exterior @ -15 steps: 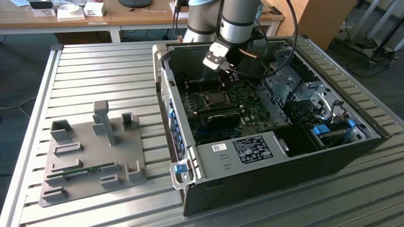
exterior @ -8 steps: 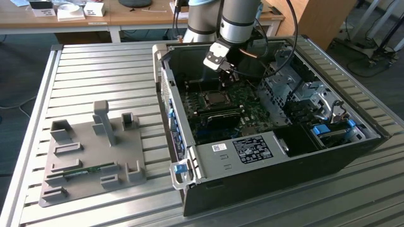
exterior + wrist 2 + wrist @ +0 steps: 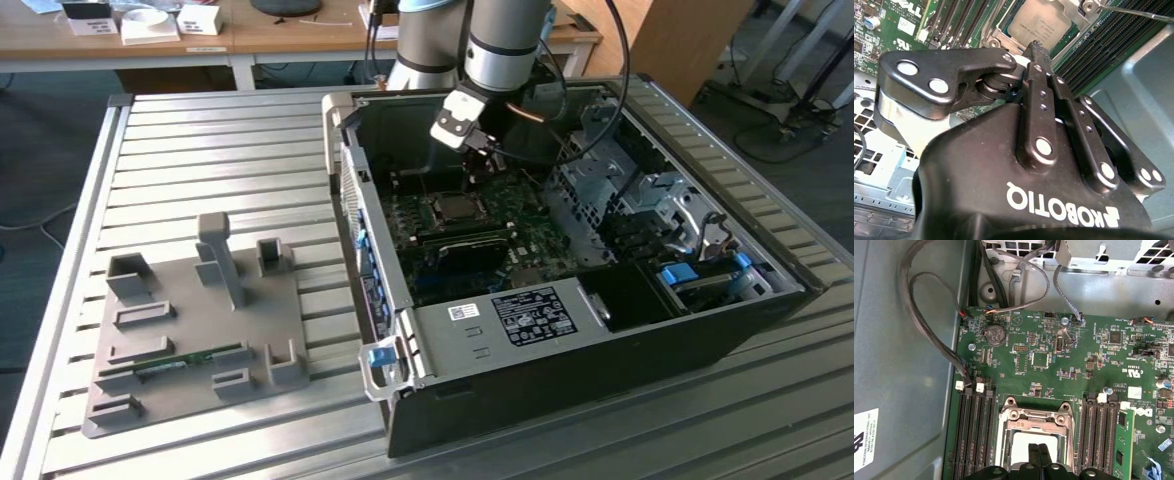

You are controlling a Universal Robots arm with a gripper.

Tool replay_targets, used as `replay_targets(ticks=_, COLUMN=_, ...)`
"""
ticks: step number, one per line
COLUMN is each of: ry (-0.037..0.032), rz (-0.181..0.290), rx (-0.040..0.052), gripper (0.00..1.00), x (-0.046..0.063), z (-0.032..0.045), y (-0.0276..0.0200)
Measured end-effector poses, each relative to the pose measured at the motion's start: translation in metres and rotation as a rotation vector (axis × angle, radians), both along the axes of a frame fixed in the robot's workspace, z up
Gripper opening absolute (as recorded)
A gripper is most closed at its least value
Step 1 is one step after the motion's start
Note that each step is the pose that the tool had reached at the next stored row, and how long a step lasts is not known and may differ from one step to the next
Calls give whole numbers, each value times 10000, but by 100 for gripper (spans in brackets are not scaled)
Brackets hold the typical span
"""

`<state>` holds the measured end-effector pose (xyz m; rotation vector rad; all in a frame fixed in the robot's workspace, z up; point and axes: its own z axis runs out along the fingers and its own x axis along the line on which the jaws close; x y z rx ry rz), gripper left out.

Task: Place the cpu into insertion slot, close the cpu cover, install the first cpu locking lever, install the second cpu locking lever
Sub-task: 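Close the cpu cover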

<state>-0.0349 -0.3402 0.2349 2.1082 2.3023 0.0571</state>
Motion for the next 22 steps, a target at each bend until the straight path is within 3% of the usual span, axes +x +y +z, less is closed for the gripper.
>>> replay_targets(ticks=11, ry=0, rz=455, rx=0, gripper=11, x=0, z=0, y=0)
replay_targets(ticks=22, ry=0, rz=489, rx=0, gripper=11, x=0, z=0, y=0)
